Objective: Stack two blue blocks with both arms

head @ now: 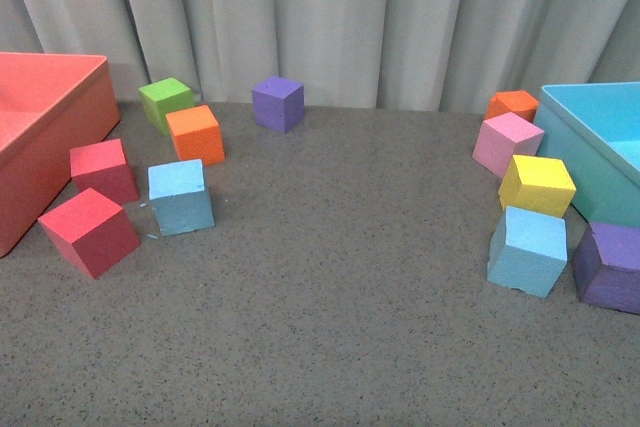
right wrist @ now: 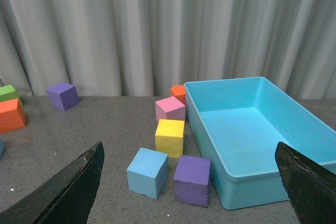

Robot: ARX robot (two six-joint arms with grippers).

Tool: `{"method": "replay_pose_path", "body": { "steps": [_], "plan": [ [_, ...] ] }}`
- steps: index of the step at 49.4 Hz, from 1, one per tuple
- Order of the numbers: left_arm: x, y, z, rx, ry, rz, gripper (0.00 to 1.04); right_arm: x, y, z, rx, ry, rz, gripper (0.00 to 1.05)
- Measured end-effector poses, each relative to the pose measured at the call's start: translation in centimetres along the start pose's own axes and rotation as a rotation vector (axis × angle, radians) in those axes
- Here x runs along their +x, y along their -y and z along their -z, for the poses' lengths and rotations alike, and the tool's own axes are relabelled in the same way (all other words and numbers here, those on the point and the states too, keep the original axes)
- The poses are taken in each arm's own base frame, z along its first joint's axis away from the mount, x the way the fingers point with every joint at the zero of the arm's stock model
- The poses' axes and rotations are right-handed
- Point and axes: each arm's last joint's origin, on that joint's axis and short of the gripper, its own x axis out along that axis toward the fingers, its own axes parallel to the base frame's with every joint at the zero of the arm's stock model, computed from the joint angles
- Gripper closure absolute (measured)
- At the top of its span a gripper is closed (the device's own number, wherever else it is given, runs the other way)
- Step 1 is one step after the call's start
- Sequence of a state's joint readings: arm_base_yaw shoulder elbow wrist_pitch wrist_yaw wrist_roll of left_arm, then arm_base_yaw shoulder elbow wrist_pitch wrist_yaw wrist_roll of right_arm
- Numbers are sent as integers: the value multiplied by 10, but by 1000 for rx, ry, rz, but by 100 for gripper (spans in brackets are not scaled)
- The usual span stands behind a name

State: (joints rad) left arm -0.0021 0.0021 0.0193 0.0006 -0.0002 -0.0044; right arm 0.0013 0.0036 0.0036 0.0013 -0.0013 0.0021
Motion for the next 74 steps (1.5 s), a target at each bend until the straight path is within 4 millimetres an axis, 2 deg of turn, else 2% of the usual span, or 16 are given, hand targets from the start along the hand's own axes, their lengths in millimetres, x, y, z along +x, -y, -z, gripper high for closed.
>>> {"method": "replay_pose_path", "body": {
  "steps": [55,58,62,67,71,74],
  "plan": [
    [0,0,0,0,0,0,7,0,0,0,0,0,0,10],
    [0,0,0,0,0,0,7,1,0,1,-56,-26,90,10],
    [0,0,0,0,0,0,7,10,1,-1,-236,-105,261,10],
    [0,0,0,0,0,0,7,27,0,-9,-278,-147,243,10],
    [0,0,0,0,0,0,7,56,-4,-20,-232,-195,166,10],
    [0,0,0,0,0,0,7,85,-8,-24,-179,-255,122,10]
  ]
}}
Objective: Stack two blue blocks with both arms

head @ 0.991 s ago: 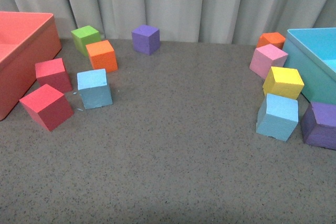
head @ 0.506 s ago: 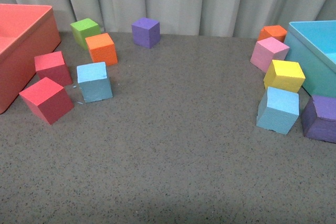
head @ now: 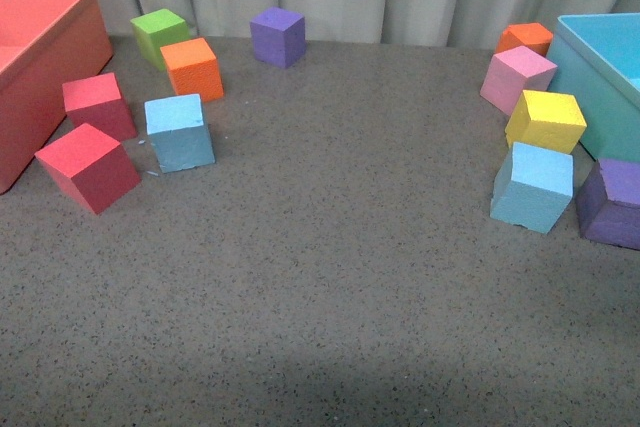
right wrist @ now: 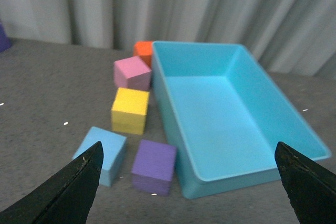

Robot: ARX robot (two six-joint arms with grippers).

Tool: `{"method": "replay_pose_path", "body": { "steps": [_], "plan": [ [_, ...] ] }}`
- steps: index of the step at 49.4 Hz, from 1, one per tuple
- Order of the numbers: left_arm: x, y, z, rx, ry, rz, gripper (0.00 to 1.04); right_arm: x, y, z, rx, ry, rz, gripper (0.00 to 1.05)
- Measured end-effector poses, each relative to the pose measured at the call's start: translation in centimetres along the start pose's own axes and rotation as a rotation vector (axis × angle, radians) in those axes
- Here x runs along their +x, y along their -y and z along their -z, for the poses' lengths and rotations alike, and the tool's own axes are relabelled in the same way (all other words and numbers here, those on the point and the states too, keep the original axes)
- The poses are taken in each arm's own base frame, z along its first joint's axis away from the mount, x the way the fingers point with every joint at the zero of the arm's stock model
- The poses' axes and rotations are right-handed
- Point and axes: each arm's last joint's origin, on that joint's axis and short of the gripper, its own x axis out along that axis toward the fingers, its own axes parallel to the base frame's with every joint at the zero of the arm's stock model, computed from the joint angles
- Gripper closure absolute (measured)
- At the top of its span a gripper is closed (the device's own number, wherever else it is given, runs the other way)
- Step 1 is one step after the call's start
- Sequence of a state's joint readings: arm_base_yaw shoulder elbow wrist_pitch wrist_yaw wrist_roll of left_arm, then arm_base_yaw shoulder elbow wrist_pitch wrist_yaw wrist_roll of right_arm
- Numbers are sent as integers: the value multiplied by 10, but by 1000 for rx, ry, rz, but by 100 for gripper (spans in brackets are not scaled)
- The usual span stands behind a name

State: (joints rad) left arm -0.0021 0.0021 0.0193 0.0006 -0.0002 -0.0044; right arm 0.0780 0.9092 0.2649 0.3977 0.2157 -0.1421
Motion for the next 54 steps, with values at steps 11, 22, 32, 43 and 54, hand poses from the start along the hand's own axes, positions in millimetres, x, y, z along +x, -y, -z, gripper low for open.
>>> {"method": "replay_pose_path", "body": {
  "steps": [11,22,32,43,54],
  "plan": [
    [0,0,0,0,0,0,7,81,-27,-5,215,-339,-75,10],
    [0,0,0,0,0,0,7,134,-61,4,347,-625,-74,10],
    [0,0,0,0,0,0,7,163,-77,15,335,-749,-39,10],
    [0,0,0,0,0,0,7,180,-84,22,333,-792,-40,10],
    [0,0,0,0,0,0,7,199,-92,30,334,-850,-15,10]
  ]
}}
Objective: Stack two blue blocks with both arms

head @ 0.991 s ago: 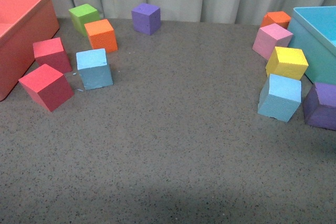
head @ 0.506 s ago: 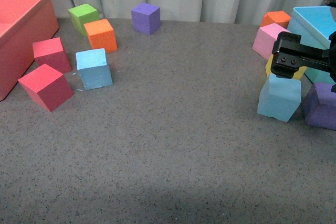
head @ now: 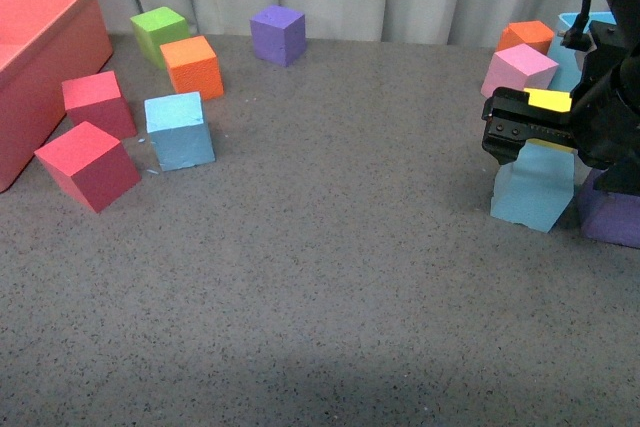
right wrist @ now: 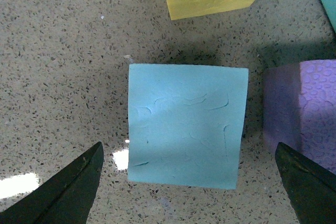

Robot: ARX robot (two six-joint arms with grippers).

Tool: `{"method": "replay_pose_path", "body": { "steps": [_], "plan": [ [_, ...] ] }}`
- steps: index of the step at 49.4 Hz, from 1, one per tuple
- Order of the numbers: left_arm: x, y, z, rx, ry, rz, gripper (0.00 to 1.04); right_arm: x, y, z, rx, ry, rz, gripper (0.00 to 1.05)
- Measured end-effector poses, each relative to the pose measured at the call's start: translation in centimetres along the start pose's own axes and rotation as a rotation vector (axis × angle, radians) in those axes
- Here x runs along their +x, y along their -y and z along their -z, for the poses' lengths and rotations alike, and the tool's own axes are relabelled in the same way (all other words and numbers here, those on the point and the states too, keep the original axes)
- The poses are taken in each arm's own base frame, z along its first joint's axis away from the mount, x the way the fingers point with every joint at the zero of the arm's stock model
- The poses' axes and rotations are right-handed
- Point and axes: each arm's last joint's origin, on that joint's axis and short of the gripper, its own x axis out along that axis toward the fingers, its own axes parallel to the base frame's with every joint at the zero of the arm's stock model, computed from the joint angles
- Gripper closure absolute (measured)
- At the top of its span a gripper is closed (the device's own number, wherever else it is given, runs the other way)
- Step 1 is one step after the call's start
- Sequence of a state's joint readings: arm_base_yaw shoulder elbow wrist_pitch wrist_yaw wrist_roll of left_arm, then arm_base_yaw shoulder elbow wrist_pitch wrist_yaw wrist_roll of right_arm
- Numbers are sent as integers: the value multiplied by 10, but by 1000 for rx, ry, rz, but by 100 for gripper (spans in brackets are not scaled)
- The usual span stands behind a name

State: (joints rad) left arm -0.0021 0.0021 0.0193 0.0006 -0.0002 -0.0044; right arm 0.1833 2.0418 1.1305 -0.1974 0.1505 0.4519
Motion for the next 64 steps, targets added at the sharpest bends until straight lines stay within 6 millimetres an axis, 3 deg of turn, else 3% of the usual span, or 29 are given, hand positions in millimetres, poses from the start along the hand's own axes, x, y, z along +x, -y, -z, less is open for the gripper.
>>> {"method": "replay_pose_path", "body": {
  "steps": [19,36,40,52,64],
  "plan": [
    [0,0,0,0,0,0,7,18,-6,-5,12,-33,34,10],
    [0,0,0,0,0,0,7,26,-6,-4,14,-78,55,54],
    [0,0,0,0,0,0,7,26,-8,-5,11,-72,44,61],
    [0,0,0,0,0,0,7,12,-38,-9,-83,-21,-76,66],
    [0,0,0,0,0,0,7,3,-108,-6,-231,-9,-196,67]
  ]
}}
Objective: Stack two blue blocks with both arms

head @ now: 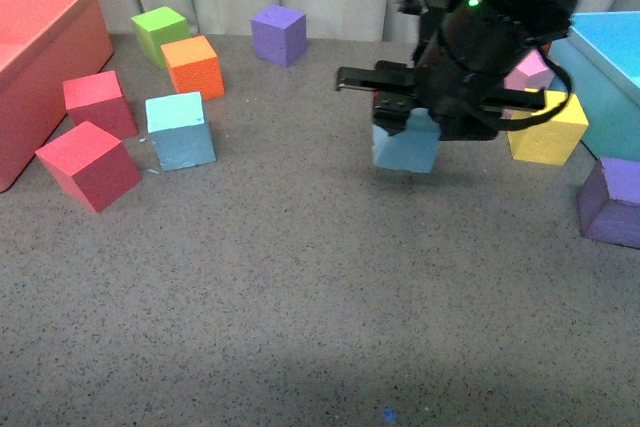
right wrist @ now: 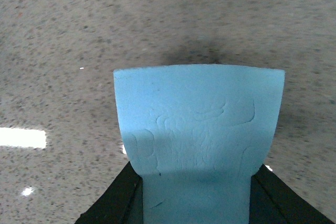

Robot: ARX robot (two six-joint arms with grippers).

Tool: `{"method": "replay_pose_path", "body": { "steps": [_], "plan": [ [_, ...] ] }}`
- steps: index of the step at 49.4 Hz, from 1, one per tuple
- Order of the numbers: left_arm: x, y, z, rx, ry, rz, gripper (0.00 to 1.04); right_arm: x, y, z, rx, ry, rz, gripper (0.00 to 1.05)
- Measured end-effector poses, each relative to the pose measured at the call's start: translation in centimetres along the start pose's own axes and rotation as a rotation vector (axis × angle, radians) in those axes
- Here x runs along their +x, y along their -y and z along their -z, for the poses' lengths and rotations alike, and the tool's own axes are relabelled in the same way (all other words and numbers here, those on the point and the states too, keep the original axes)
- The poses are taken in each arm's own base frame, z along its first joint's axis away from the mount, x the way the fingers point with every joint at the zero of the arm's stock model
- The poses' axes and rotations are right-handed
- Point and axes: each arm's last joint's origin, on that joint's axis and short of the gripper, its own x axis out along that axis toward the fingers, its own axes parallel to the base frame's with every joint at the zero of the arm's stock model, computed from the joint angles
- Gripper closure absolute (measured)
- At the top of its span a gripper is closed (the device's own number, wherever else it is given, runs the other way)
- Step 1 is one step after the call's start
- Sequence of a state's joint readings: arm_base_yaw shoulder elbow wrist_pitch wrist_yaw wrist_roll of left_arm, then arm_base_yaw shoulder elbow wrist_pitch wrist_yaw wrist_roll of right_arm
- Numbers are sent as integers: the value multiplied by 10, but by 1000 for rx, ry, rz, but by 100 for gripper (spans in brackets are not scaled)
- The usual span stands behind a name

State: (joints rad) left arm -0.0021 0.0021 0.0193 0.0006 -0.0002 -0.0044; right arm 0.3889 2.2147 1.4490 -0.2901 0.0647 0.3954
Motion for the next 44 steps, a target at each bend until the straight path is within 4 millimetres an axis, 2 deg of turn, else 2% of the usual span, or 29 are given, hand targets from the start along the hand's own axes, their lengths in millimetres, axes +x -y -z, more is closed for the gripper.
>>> {"method": "replay_pose_path", "body": {
  "steps": [3,13,20,31,32,42,44],
  "plan": [
    [0,0,0,0,0,0,7,7,-16,0,-27,-14,-13,67],
    [0,0,0,0,0,0,7,22,-50,0,-73,-56,-44,67],
    [0,0,0,0,0,0,7,28,-57,0,-103,-72,-3,67],
    [0,0,0,0,0,0,7,35,-55,3,-118,-92,19,67],
    [0,0,0,0,0,0,7,35,-55,3,-124,-90,21,66],
    [0,0,0,0,0,0,7,32,-53,2,-152,-60,6,25],
    [0,0,0,0,0,0,7,30,-53,2,-151,-53,3,20]
  ]
}}
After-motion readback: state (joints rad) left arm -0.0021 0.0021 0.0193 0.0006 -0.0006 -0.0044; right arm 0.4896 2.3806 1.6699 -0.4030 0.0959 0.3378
